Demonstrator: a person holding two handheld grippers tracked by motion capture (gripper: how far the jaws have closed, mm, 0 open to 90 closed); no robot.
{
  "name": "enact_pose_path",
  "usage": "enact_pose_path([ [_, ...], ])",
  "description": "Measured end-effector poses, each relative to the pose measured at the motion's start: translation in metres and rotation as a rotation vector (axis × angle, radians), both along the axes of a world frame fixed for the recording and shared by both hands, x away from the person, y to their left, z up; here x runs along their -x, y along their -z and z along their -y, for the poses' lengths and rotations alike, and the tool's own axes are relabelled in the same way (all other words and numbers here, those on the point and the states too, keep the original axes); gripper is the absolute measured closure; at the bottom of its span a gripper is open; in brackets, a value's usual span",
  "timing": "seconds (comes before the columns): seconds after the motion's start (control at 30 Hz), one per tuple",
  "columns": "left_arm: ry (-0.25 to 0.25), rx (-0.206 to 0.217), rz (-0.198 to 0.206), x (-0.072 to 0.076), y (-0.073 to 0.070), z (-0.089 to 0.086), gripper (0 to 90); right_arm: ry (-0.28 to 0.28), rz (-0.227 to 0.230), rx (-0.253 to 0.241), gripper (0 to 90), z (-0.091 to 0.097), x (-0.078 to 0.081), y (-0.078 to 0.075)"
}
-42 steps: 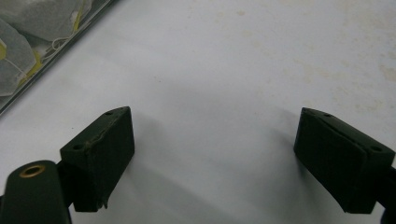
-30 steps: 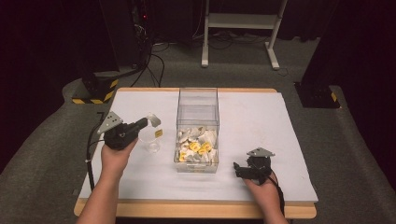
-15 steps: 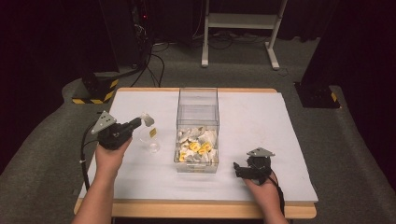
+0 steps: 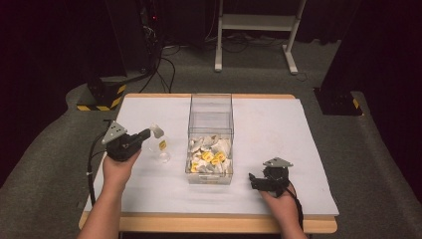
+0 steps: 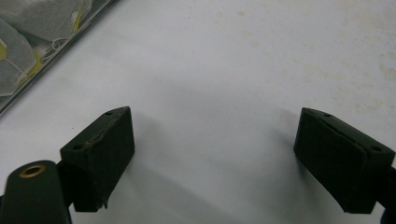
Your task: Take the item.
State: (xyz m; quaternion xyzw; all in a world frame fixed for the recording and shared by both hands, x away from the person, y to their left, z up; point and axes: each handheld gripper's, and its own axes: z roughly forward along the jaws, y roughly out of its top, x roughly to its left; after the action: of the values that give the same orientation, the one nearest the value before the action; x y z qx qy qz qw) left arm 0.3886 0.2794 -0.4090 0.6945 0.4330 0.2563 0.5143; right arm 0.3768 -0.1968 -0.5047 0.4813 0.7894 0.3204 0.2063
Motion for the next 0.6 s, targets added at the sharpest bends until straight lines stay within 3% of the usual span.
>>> enact_pose_path([
  [0.6, -0.011, -0.027, -0.057, -0.003, 0.018, 0.002, 90.0, 0.0, 0.0, 0.0, 12.3, 0.0, 0.0, 0.0],
])
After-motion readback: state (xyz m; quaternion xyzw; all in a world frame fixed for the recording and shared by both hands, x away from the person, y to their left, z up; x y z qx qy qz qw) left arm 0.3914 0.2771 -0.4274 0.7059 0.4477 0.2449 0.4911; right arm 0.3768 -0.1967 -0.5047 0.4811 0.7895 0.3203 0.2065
